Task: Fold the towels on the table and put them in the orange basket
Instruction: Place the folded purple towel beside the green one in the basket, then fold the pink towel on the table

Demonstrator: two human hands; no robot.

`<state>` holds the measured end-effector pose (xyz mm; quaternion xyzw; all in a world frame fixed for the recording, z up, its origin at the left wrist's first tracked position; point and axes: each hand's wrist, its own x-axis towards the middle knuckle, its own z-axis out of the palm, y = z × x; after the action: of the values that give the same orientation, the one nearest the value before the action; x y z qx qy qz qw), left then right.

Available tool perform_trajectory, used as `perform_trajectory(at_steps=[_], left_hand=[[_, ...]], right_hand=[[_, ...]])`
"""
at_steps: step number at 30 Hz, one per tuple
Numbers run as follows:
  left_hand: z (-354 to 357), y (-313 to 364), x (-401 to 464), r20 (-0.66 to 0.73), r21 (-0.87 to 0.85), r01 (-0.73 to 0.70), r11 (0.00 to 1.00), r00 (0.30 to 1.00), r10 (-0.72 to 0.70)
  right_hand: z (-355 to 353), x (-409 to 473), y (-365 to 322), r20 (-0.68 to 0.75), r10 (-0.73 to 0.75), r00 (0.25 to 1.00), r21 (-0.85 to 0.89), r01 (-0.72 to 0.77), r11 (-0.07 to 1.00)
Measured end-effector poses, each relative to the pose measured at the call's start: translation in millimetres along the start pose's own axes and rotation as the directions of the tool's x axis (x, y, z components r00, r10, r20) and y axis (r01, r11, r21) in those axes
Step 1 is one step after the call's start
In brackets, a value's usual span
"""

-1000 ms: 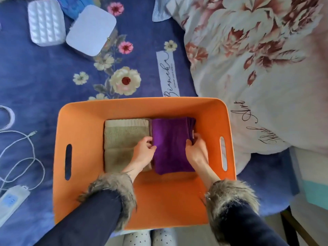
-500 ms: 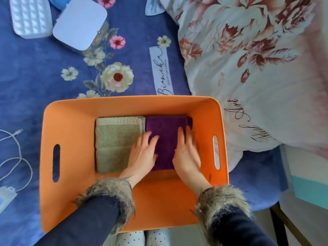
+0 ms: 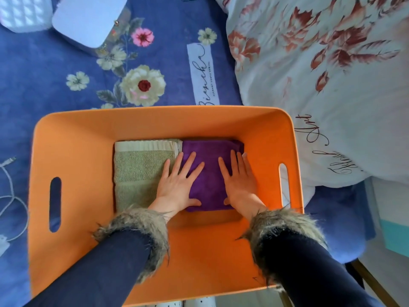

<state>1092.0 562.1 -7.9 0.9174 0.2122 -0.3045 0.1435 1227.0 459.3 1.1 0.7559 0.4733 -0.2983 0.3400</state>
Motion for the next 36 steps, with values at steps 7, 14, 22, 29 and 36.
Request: perform_trajectory(at_steps=[7, 14, 22, 29, 36], left_hand=[[-48, 2, -30, -0.029, -0.113, -0.008, 0.994, 1.000, 0.005], [-117, 19, -123, -0.287, -0.329, -0.023, 0.944, 0.955, -0.076], [-201, 46, -187, -0.479, -0.073, -0.217, 0.973, 0.864, 0.156], [-236, 114, -206, -0.463, -0.035, -0.521, 0.853, 0.765, 0.448], [-217, 188, -250, -0.272, 0.176, -0.787, 0.591, 0.538, 0.798]], right_hand=[[-22, -48, 0, -0.148, -0.004, 0.989, 0.559, 0.087, 0.825], [-71, -157, 16, -0.427, 0.208, 0.880, 0.755, 0.220, 0.618], [-85, -271, 53, -0.465, 0.495, 0.734, 0.739, 0.014, 0.673], [-45, -378, 62, -0.253, 0.733, 0.632, 0.812, -0.273, 0.516], [20, -486, 12, 0.064, 0.929, 0.364, 0.870, -0.477, 0.127]])
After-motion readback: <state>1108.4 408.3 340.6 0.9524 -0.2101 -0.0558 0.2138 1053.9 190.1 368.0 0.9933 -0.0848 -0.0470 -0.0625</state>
